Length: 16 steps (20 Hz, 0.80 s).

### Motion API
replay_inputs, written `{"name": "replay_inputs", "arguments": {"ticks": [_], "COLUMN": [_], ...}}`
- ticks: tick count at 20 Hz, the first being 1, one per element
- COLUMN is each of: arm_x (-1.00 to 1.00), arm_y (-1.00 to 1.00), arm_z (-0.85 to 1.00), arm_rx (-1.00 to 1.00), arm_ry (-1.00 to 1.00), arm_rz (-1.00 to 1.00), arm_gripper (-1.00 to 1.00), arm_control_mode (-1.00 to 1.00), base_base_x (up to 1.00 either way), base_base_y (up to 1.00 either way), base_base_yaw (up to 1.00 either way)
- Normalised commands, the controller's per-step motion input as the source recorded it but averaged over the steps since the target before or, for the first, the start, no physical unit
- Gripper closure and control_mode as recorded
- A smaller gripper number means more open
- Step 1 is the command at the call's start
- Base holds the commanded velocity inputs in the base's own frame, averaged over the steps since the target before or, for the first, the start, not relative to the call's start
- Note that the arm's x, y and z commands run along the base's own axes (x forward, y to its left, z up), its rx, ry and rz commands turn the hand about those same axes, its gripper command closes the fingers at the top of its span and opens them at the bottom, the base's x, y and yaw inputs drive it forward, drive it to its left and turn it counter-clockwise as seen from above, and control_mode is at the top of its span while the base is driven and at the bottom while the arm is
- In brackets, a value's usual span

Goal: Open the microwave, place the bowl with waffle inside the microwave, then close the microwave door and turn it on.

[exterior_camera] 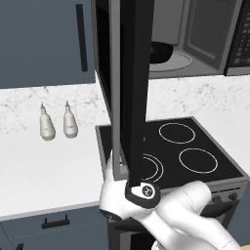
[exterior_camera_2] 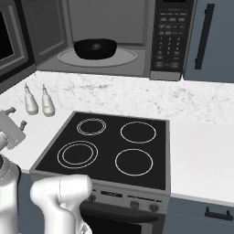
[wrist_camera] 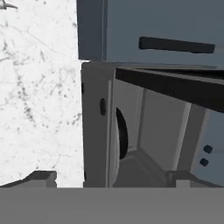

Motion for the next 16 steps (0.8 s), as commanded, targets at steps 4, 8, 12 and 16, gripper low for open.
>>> {"name": "replay_inputs", "arguments": {"ticks": [4,8,12,16], "arm_x": [0.00,-0.02,-0.03,-0.08], "arm_y": [0.46,0.64,0.70,0.77], "arm_z": [-0.29,-0.01,0.00,0.00], "arm_rx": [-0.16,-0.05,-0.07,-0.09], "arm_ry": [-0.16,-0.03,0.00,0.00], "arm_rz": [0.00,0.00,0.00,0.00], "arm_gripper": [-1.00,-1.00,-1.00,-1.00], "arm_control_mode": [-1.00,-1.00,-1.00,-1.00], "base_base_x": [0.00,0.00,0.00,0.00], "base_base_y": [0.00,0.00,0.00,0.00], "base_base_yaw": [0.00,0.00,0.00,0.00]}}
